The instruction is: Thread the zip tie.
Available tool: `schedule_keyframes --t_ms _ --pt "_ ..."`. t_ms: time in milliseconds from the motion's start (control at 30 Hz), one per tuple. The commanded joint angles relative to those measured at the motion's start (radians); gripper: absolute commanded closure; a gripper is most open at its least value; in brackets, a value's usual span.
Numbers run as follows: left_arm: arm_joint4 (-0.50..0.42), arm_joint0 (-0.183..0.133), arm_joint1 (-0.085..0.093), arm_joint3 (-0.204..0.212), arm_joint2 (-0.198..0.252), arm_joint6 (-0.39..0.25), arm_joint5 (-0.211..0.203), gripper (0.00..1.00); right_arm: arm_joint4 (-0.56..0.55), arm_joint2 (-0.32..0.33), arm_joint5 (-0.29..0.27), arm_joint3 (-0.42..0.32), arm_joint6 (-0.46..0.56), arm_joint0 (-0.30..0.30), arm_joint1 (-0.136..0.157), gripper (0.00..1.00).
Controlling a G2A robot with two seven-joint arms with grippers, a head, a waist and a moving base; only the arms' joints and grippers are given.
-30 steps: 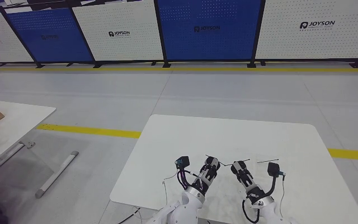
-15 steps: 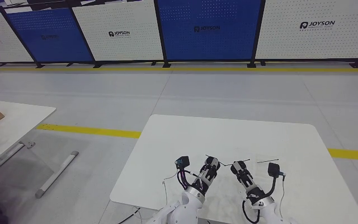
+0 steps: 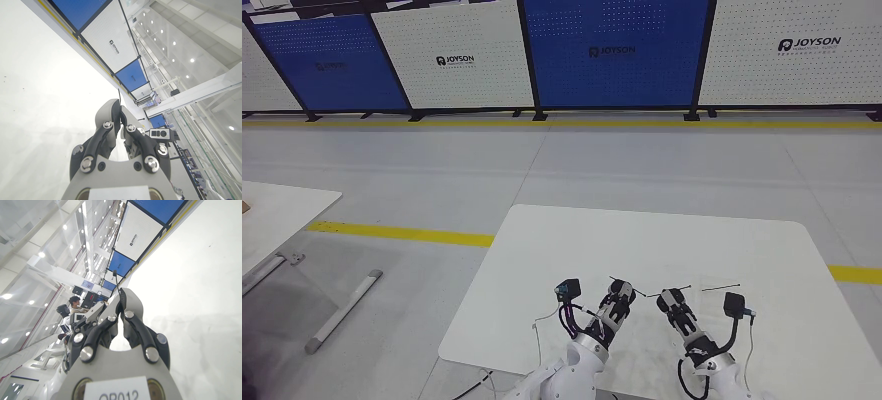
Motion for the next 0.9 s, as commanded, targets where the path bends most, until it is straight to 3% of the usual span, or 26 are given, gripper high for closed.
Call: schedule_keyframes --t_ms 0,867 --pt "0.000 0.000 0.000 0.000 0.000 0.000 0.000 1.00 0.000 0.000 -0.002 -0.001 -0.002 0.000 -0.001 1.00" --pt "0.000 0.000 0.000 0.000 0.000 0.000 0.000 1.00 -0.006 -0.015 0.013 0.005 0.022 0.012 -0.010 1.00"
